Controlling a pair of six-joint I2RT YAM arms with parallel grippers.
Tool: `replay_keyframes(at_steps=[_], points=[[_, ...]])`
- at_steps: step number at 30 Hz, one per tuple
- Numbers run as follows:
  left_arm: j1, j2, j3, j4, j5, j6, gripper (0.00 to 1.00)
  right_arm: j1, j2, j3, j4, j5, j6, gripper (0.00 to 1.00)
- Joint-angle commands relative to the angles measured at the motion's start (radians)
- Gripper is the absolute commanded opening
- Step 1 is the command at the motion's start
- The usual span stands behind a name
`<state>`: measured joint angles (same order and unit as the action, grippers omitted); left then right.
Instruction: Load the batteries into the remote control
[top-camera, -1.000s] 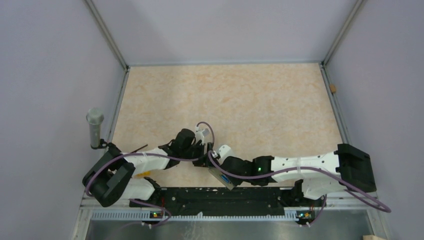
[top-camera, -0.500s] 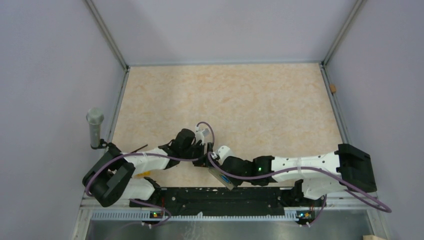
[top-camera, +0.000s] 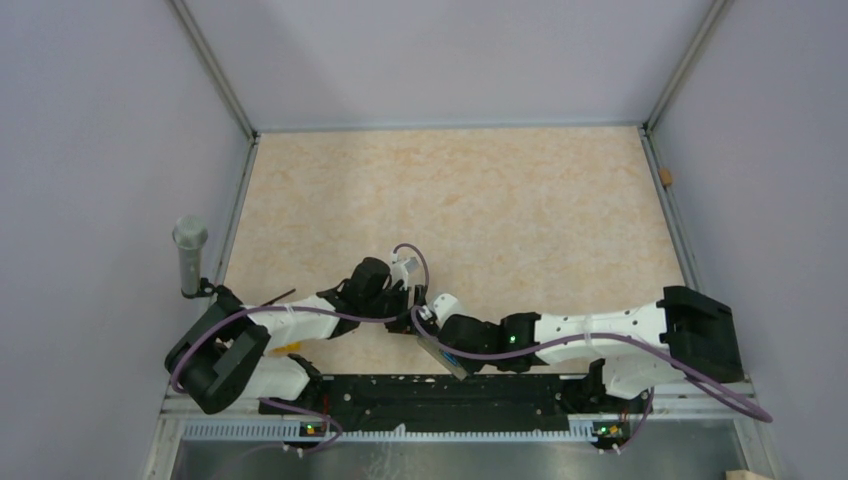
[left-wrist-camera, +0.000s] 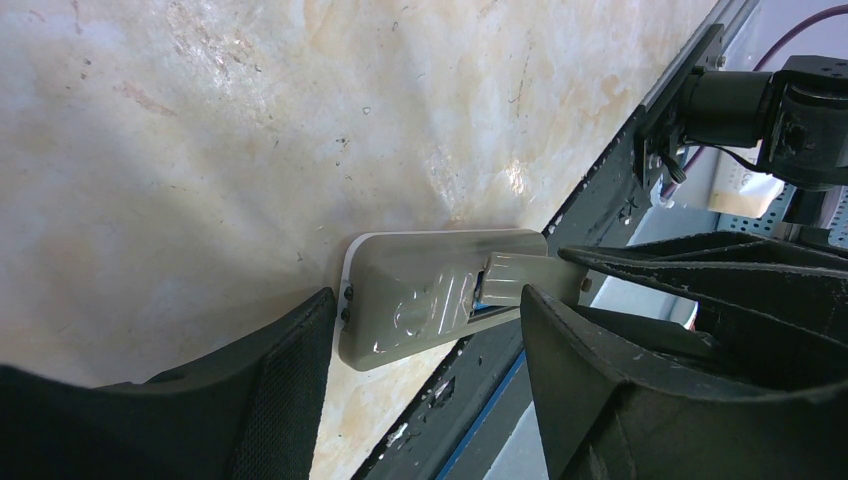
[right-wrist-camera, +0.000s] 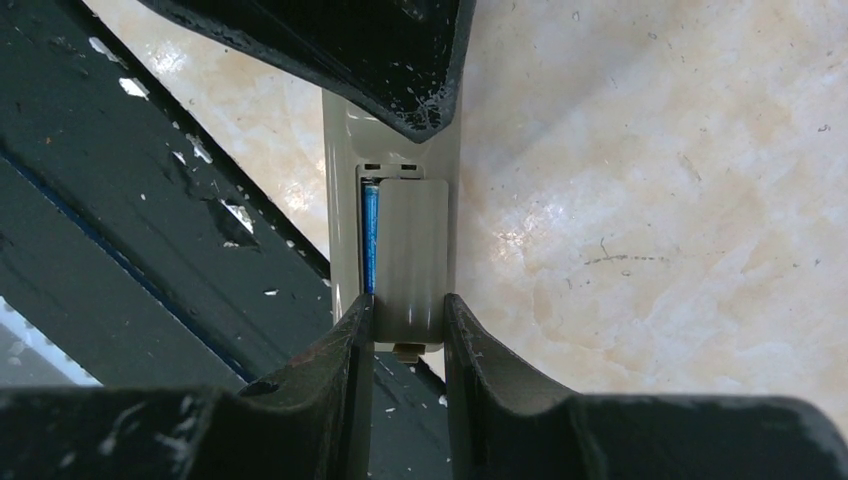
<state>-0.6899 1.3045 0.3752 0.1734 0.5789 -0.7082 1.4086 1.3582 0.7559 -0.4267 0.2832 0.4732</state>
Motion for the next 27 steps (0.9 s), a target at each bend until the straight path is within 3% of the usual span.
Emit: replay_keyframes(at_steps=[1,27], points=[[-0.004,-0.027,-0.012,0.028,0.005,0.007,0.69,-0.014,0.012,0.059,0.040,0.010,0.012,0.00],[-0.005,-0.029,-0.012,0.028,0.005,0.010,0.69,-0.013,-0.004,0.054,0.017,-0.025,0.036,0.00]])
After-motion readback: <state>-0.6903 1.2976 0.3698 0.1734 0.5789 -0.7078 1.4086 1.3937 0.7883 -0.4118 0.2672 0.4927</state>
